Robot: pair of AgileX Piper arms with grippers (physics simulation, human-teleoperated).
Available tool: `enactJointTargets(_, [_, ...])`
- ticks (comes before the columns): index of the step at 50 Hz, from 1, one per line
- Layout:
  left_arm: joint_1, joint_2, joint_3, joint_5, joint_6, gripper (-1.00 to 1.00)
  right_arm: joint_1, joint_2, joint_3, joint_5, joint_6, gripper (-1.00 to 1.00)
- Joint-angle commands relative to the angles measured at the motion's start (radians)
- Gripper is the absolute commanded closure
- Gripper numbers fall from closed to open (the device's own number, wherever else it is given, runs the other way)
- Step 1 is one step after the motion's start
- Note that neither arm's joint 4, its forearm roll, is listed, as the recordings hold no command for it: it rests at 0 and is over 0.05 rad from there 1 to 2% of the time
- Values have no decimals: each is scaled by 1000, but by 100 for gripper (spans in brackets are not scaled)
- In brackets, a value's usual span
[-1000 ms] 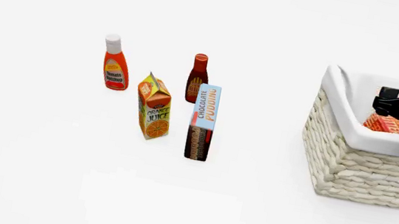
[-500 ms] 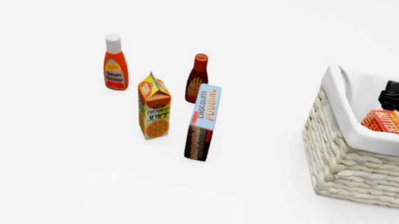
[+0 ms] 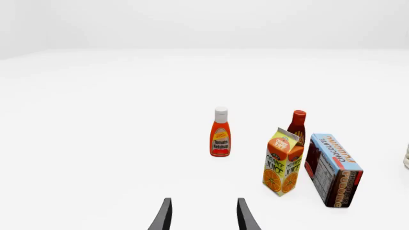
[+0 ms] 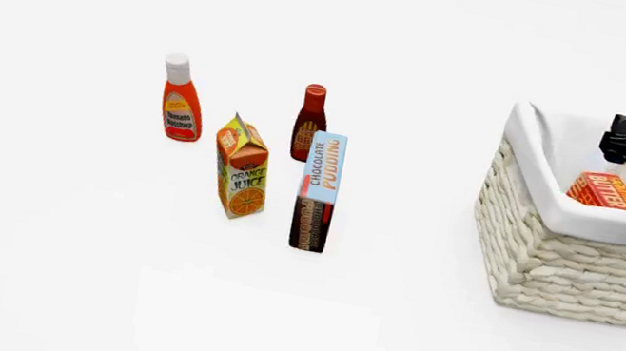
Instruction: Pick the butter and place it in the basket.
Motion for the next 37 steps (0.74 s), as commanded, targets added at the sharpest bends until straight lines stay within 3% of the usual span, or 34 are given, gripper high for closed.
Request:
enactJointTargets(1, [0, 0, 0, 0, 0, -100, -2, -17, -8, 2, -2, -100])
enactJointTargets(5, [0, 0, 0, 0, 0, -100, -1, -35, -11, -1, -1, -100])
enactJointTargets(7, [0, 0, 0, 0, 0, -100, -2, -288, 212, 24, -1, -100])
enactJointTargets(9, [0, 0, 0, 0, 0, -100, 2, -376, 265, 47, 9, -100])
enactJointTargets(37, [0, 0, 0, 0, 0, -100, 5, -638, 383, 134, -20, -100])
